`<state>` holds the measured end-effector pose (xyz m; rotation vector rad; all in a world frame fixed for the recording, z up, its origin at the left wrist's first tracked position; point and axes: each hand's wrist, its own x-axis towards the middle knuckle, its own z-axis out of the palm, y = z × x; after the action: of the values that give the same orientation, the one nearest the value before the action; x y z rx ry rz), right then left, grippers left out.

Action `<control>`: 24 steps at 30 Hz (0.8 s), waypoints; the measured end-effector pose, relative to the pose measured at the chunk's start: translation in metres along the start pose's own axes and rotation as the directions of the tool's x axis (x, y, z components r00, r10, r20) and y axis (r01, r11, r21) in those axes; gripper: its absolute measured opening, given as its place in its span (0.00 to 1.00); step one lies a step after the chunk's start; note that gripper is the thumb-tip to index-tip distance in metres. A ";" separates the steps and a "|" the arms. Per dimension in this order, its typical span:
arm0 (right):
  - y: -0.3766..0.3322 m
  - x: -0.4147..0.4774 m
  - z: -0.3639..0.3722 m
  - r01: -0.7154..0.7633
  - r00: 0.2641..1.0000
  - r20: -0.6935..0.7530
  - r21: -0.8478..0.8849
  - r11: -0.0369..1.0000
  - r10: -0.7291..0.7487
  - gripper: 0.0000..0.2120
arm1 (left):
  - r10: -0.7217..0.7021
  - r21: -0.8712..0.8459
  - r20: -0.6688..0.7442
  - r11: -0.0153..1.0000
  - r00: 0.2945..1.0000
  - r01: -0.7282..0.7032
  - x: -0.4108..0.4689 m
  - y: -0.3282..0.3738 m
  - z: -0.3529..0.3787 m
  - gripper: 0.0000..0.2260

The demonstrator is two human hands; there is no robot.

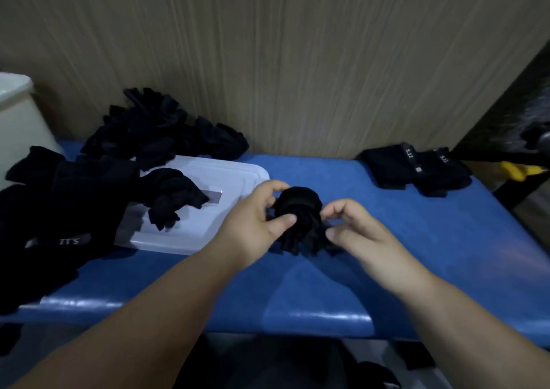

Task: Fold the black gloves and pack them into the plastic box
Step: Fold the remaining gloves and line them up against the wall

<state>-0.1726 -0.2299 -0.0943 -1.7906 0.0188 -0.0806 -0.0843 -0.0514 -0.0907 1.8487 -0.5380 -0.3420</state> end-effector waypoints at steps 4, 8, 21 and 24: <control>0.001 0.005 -0.007 -0.026 0.996 -0.079 0.077 0.997 0.032 0.07 | -0.022 -0.145 -0.013 0.989 1.000 0.020 0.005 0.004 0.010 0.13; 0.003 0.006 -0.012 -0.049 0.984 -0.169 0.057 0.997 0.058 0.14 | -0.015 -0.193 0.024 0.981 1.000 0.020 0.008 0.004 0.020 0.08; 0.002 -0.001 -0.011 0.035 0.949 -0.294 -0.266 0.963 -0.116 0.14 | -0.076 -0.305 0.209 0.942 0.975 0.138 0.001 0.002 0.022 0.06; 0.002 0.001 -0.014 0.017 0.952 -0.287 -0.292 0.956 -0.105 0.13 | -0.099 -0.350 0.255 0.918 0.962 0.187 0.000 0.001 0.021 0.11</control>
<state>-0.1727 -0.2438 -0.0931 -2.0545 0.2016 -0.4141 -0.0945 -0.0682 -0.0970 1.4893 -0.4581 -0.7187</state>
